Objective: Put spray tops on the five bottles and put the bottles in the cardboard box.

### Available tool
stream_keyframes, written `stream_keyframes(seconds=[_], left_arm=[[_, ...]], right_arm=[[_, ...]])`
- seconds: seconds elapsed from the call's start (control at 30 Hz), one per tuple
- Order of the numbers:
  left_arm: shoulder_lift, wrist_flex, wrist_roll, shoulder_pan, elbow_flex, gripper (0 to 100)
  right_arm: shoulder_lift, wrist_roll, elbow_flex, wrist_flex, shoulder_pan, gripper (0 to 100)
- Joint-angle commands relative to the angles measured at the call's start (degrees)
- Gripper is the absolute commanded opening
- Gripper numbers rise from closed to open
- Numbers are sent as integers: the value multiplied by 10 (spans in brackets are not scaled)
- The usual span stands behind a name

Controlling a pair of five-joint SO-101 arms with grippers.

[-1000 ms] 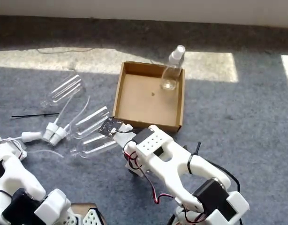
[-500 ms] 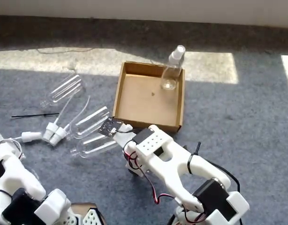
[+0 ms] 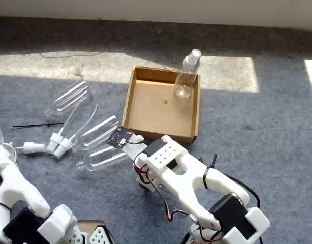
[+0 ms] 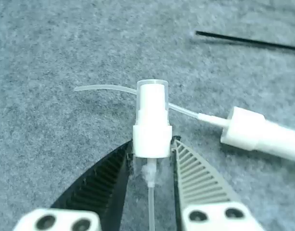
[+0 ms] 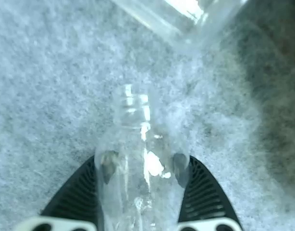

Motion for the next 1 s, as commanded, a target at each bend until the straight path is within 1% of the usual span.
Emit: stream_keyframes(seconds=[0.0,0.13,0.27,0.3,0.43,0.5,0.67,0.8,0.97], left_arm=[[-21,85,-68,13,-25,45],[-25,178,-95,9,-25,45],[-25,224,-142,8,-25,50],[-25,229,-149,7,-25,69],[-26,238,-154,7,-29,204],[-26,238,-154,9,-32,237],[-26,242,-149,8,-57,238],[-22,240,-109,13,-83,238],[-20,238,-102,39,-73,238]], right_arm=[[-5,-5,-18,0,8,14],[-4,-5,-18,0,8,14],[-4,-5,-18,0,8,14],[-4,-5,-18,0,8,14],[-4,-4,-18,0,8,14],[-4,-4,-18,0,8,14],[-3,-4,-18,0,8,14],[-3,-4,-18,0,8,14],[-7,-5,-18,0,8,13]])
